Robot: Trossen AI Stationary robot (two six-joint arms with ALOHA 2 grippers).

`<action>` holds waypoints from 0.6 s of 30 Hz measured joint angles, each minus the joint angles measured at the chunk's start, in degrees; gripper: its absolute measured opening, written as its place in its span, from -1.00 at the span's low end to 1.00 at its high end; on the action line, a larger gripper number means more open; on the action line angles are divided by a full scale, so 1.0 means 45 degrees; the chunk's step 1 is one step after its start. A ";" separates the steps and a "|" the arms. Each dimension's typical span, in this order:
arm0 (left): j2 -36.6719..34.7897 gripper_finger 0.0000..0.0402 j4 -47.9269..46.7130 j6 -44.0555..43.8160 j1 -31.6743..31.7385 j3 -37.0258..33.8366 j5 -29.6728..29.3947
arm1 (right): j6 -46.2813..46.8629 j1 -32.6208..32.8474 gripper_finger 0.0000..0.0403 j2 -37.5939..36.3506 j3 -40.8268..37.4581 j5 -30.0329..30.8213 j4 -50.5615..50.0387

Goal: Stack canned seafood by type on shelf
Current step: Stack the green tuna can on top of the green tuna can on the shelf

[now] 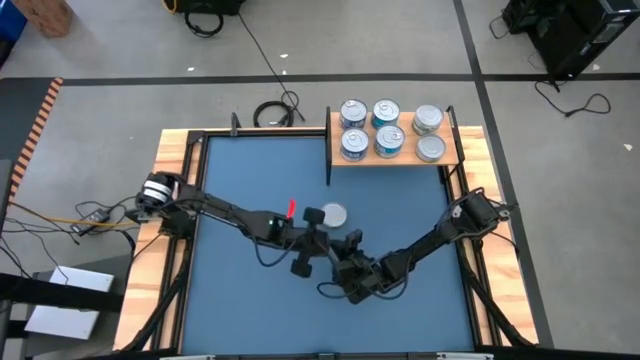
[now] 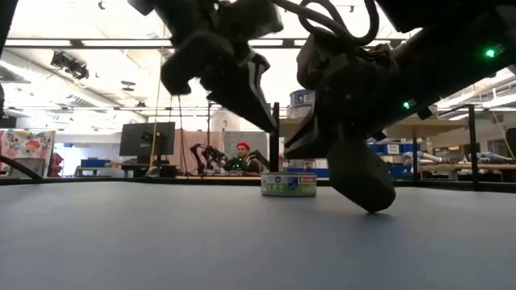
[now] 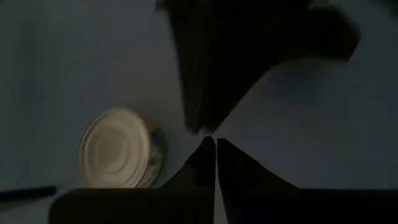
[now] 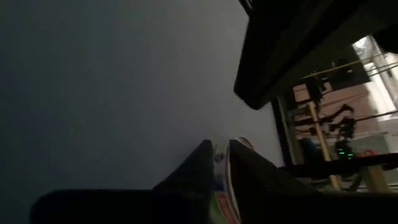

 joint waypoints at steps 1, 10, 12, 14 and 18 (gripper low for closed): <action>-0.0094 -0.91 0.0044 0.0000 0.0123 -0.0156 -0.0028 | -0.0042 0.0042 -0.66 -0.0081 -0.0006 0.0072 -0.0262; -0.0156 -0.96 0.2677 0.0614 0.1625 -0.1522 0.1091 | 0.3588 0.0108 -0.49 -0.2381 -0.0142 -0.2924 -0.4039; -0.0146 -0.94 0.2846 0.0768 0.1885 -0.1569 0.1119 | 0.3969 0.0072 -0.51 -0.2884 -0.0492 -0.3324 -0.4145; -0.0040 -0.90 0.2889 0.1206 0.2067 -0.1555 0.1419 | 0.4051 0.0066 -0.51 -0.3289 -0.0854 -0.3363 -0.4068; 0.0272 -0.75 0.2468 0.2203 0.2096 -0.1565 0.1545 | 0.4289 0.0072 -0.49 -0.3863 -0.1342 -0.3378 -0.4015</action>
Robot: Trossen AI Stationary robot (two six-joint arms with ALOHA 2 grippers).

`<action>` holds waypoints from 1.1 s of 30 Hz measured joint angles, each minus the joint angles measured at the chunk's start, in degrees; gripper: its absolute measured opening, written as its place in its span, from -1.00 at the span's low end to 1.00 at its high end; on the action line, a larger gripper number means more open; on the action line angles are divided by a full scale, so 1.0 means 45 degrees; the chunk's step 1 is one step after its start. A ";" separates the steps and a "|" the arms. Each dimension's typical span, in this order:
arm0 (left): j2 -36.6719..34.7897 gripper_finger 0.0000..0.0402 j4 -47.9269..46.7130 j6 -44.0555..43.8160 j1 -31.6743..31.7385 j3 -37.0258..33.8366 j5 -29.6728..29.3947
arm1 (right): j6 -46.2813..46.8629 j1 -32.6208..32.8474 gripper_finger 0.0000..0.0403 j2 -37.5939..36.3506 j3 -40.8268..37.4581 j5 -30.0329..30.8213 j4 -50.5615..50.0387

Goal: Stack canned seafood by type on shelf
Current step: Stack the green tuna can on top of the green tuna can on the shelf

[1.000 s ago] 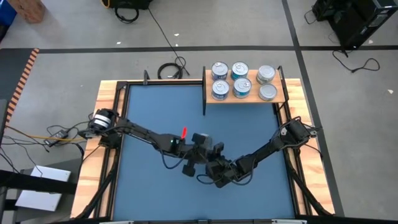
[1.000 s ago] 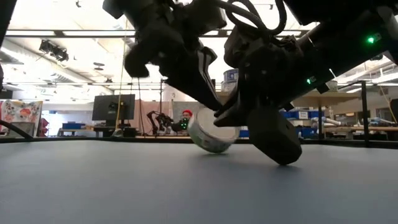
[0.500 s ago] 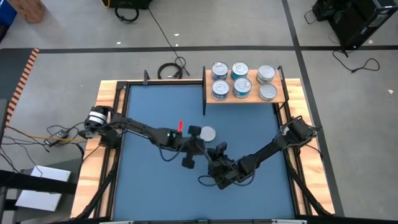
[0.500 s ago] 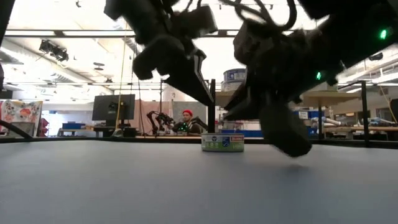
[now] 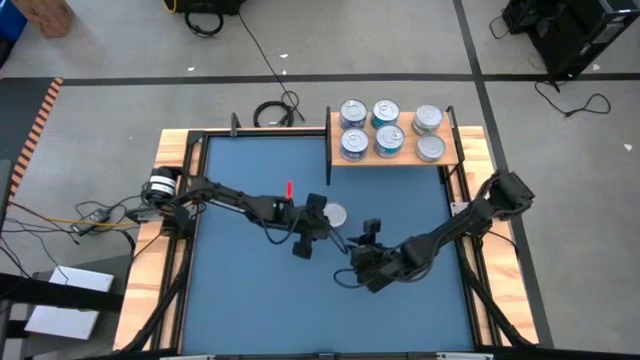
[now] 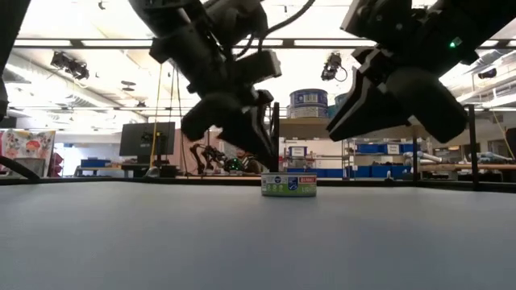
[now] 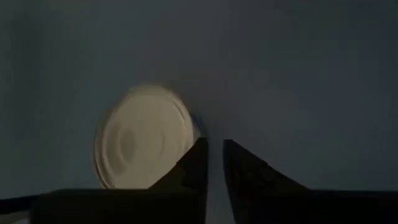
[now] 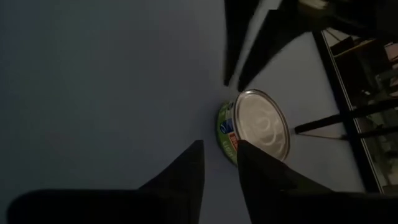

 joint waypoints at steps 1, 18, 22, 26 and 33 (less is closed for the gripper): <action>0.0095 -0.71 -0.0183 0.0213 -0.0005 0.0000 -0.0086 | 0.0044 0.0000 -0.48 -0.0064 -0.0066 0.0006 -0.0002; 0.0973 -0.42 0.0080 0.2112 0.0019 0.0015 -0.1836 | -0.0181 -0.0024 -0.46 -0.0030 -0.0130 0.0147 0.0372; 0.1117 -0.54 0.0204 0.2179 0.0014 0.0034 -0.2201 | -0.0218 -0.0024 -0.46 -0.0030 -0.0130 0.0157 0.0382; 0.1091 -0.82 0.0362 0.2140 0.0022 0.0037 -0.2344 | -0.0284 0.0004 -0.45 -0.0020 -0.0130 0.0152 0.0496; 0.1078 -0.99 -0.0140 0.1518 0.0015 0.0418 -0.1678 | -0.0471 0.0003 -0.44 -0.0020 -0.0130 0.0024 0.0453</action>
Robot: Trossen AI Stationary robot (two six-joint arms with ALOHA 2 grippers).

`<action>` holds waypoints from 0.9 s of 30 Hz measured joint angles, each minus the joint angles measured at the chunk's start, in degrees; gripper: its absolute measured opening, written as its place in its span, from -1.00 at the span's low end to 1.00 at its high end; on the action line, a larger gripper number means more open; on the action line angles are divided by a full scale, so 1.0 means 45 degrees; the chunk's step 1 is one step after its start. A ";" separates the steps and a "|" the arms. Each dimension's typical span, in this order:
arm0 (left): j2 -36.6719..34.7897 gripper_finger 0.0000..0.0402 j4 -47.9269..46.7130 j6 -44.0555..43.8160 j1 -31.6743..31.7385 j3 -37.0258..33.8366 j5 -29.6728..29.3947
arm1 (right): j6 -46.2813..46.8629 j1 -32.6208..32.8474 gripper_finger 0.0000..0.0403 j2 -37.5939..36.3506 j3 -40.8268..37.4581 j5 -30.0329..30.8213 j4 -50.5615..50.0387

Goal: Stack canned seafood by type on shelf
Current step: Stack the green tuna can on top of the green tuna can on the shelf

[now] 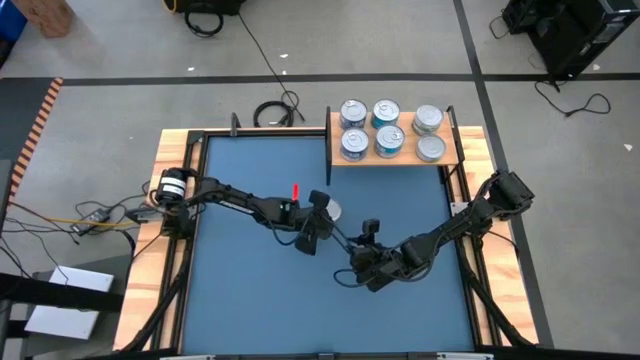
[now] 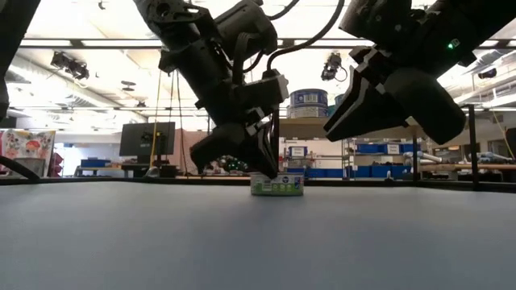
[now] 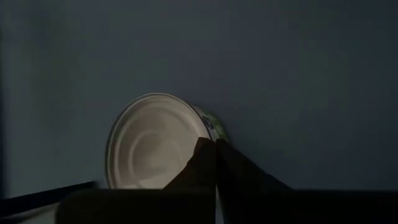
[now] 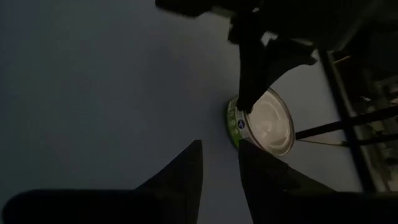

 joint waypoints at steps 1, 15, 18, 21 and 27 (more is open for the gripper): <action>0.0000 -0.99 -0.0226 -0.0208 0.0000 0.0126 0.0263 | -0.0024 -0.0003 -0.44 0.0000 0.0000 -0.0176 0.0000; 0.0000 -1.00 -0.1083 -0.2287 -0.0010 0.1412 0.2225 | -0.0811 0.0095 0.09 0.1724 0.0005 0.1125 0.0250; 0.0000 -1.00 -0.1132 -0.2487 0.0010 0.1485 0.2439 | -0.0881 0.0128 0.28 0.2161 0.0005 0.2971 0.0526; 0.0000 -1.00 -0.1139 -0.2496 0.0010 0.1486 0.2475 | -0.0906 0.0040 0.43 0.2362 0.0005 0.3015 0.0732; 0.0000 -1.00 -0.1013 -0.2884 0.0010 0.1496 0.2676 | -0.2122 -0.0433 0.56 0.2569 0.0034 0.2155 0.1610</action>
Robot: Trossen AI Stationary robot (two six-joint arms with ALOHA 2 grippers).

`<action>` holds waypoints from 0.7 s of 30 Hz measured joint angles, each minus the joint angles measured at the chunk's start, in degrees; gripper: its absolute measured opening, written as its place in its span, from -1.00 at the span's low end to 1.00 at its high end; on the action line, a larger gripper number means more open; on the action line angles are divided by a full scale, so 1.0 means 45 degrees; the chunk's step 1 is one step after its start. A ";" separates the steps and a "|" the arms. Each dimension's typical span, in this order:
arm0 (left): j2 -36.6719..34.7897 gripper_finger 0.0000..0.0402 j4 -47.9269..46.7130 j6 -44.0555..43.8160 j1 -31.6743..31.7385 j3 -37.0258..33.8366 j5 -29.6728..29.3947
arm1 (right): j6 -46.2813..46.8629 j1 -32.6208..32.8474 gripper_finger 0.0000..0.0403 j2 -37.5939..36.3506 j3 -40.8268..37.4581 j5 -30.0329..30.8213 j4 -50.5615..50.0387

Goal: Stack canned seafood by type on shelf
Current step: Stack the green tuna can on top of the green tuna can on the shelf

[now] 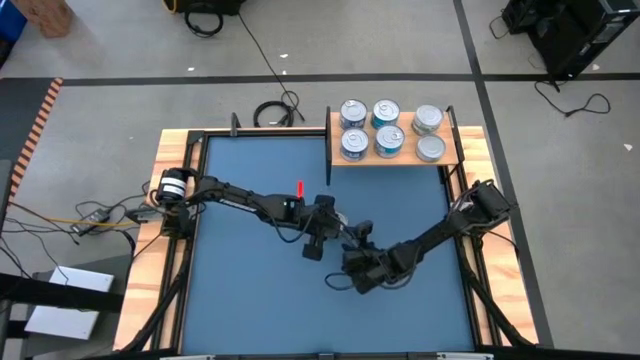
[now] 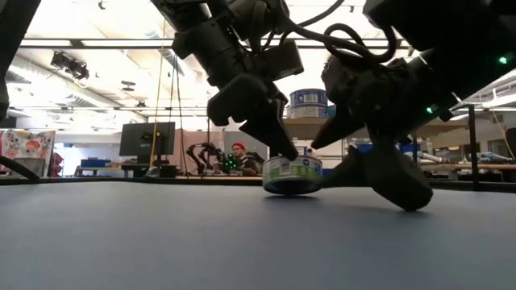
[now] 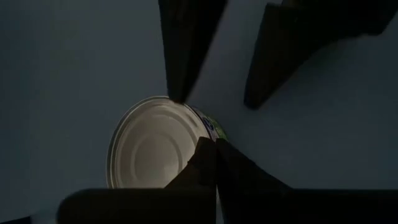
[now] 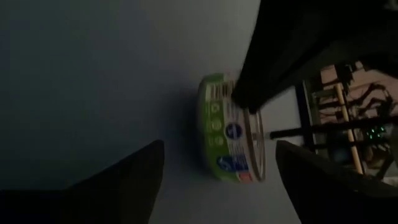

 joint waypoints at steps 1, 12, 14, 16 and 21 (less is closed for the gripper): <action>0.0000 -1.00 0.0036 -0.0093 0.0000 0.0005 0.0007 | -0.0295 -0.0069 0.56 0.0007 0.0000 -0.0060 0.0199; 0.0000 -1.00 0.0190 -0.0268 0.0000 0.0010 0.0340 | -0.1174 -0.0830 0.36 0.0044 -0.0005 -0.0372 0.0916; 0.0000 -1.00 0.0194 -0.0281 0.0002 0.0010 0.0340 | -0.1404 -0.0871 0.30 0.0040 -0.0005 -0.0436 0.0992; 0.0000 -1.00 0.0234 -0.0347 0.0010 0.0010 0.0334 | -0.1597 -0.0904 0.23 0.0040 -0.0005 -0.0513 0.1062; -0.0005 -1.00 0.0444 -0.0548 0.0039 0.0010 0.0549 | -0.1730 -0.0984 0.03 0.0040 -0.0010 -0.0754 0.1141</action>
